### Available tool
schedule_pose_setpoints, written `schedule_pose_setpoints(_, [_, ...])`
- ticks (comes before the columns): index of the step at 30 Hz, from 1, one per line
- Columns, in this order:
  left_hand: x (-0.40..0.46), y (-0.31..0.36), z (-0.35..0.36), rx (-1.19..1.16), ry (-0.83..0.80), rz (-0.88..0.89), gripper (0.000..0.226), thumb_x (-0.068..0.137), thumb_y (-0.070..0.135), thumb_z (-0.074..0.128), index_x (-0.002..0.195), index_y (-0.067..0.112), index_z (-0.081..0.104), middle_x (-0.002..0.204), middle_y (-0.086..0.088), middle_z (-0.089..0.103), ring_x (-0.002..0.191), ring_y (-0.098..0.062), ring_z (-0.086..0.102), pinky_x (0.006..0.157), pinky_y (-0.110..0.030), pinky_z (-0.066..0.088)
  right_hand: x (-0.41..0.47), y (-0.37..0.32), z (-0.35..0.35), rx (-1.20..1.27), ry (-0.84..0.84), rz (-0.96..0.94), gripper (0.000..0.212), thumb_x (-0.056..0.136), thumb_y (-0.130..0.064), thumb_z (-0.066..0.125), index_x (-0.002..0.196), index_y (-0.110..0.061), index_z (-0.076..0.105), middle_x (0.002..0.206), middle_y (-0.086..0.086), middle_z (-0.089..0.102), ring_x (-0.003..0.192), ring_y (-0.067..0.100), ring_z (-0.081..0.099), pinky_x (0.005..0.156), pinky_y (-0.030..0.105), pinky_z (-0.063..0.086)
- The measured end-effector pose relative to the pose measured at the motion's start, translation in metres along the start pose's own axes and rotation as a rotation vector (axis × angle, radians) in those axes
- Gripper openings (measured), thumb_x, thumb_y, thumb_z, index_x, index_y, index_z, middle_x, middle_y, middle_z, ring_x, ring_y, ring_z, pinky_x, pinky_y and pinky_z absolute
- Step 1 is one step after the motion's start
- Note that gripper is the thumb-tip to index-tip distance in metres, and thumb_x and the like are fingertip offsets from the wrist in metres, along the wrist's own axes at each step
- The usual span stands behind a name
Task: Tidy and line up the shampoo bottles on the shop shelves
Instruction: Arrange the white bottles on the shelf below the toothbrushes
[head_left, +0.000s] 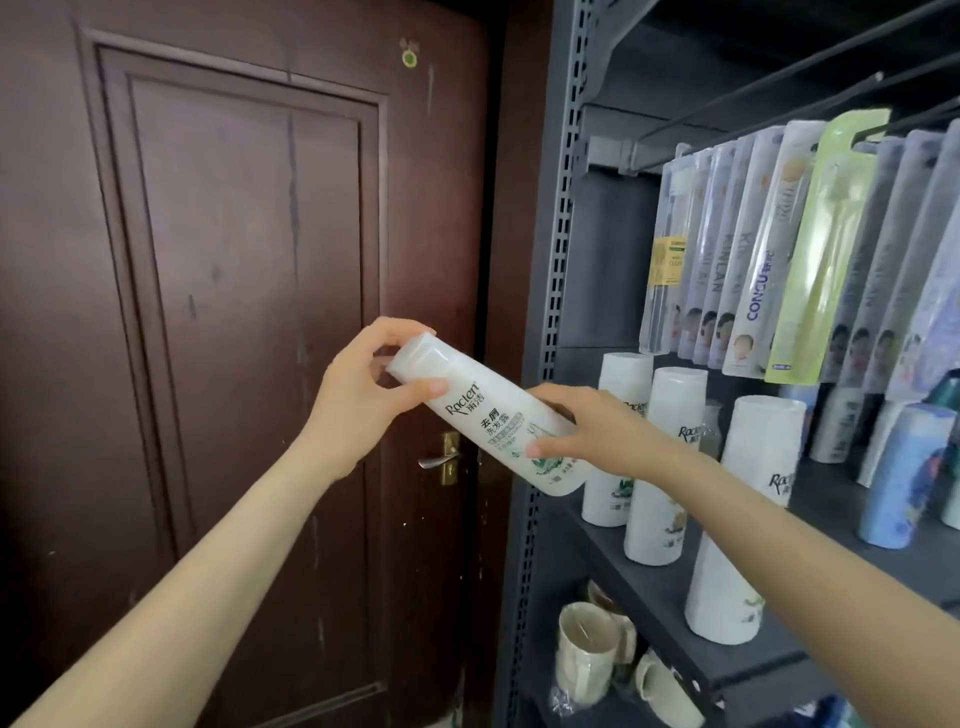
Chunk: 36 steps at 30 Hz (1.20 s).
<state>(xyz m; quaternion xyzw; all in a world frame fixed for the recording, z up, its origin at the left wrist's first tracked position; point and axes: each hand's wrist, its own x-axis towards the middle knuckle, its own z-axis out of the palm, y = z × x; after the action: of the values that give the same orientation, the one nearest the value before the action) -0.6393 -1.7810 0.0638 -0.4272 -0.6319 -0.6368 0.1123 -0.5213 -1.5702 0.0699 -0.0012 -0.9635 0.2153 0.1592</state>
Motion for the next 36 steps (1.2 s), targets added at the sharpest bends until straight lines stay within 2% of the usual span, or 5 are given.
schedule_pose_setpoints(7, [-0.019, -0.001, -0.013, -0.054, 0.047, -0.014, 0.045, 0.073, 0.005, 0.075, 0.110, 0.027, 0.060, 0.104, 0.006, 0.066, 0.092, -0.005, 0.064, 0.077, -0.014, 0.049, -0.011, -0.008, 0.009, -0.048, 0.190, -0.065, 0.043, 0.074, -0.031, 0.075, 0.115, -0.034, 0.061, 0.104, -0.012, 0.064, 0.098, 0.010, 0.059, 0.082, 0.038, 0.051])
schedule_pose_setpoints(13, [-0.027, -0.005, -0.017, 0.141, -0.010, -0.041, 0.044, 0.072, 0.013, 0.078, 0.109, 0.028, 0.058, 0.104, 0.010, 0.066, 0.096, -0.003, 0.063, 0.085, -0.018, 0.051, -0.018, -0.008, 0.012, -0.397, 0.619, -0.175, 0.046, 0.070, -0.026, 0.079, 0.112, -0.030, 0.061, 0.100, -0.015, 0.059, 0.092, 0.010, 0.045, 0.059, 0.012, 0.026])
schedule_pose_setpoints(21, [-0.034, -0.005, -0.015, 0.416, 0.004, 0.142, 0.038, 0.072, 0.017, 0.079, 0.102, 0.022, 0.056, 0.111, 0.014, 0.062, 0.103, 0.002, 0.057, 0.088, -0.008, 0.043, -0.016, 0.004, 0.015, -0.548, 0.880, -0.379, 0.042, 0.067, -0.013, 0.081, 0.104, -0.017, 0.062, 0.108, -0.003, 0.065, 0.099, 0.018, 0.049, 0.081, 0.032, 0.042])
schedule_pose_setpoints(30, [-0.035, 0.002, -0.017, 0.203, -0.027, 0.060, 0.036, 0.073, 0.018, 0.077, 0.103, 0.027, 0.057, 0.112, 0.017, 0.065, 0.109, 0.001, 0.058, 0.096, -0.016, 0.041, -0.021, 0.002, 0.007, -0.306, 0.654, -0.272, 0.045, 0.071, -0.024, 0.080, 0.112, -0.026, 0.062, 0.110, -0.014, 0.062, 0.101, 0.014, 0.051, 0.083, 0.025, 0.032])
schedule_pose_setpoints(36, [-0.031, 0.007, -0.015, -0.032, -0.060, -0.069, 0.027, 0.076, 0.018, 0.072, 0.097, 0.021, 0.056, 0.103, 0.004, 0.071, 0.097, -0.011, 0.067, 0.081, -0.023, 0.052, -0.017, 0.002, 0.001, 0.190, 0.346, -0.137, 0.040, 0.066, -0.015, 0.082, 0.094, -0.034, 0.060, 0.098, -0.023, 0.064, 0.099, 0.005, 0.060, 0.080, 0.025, 0.050])
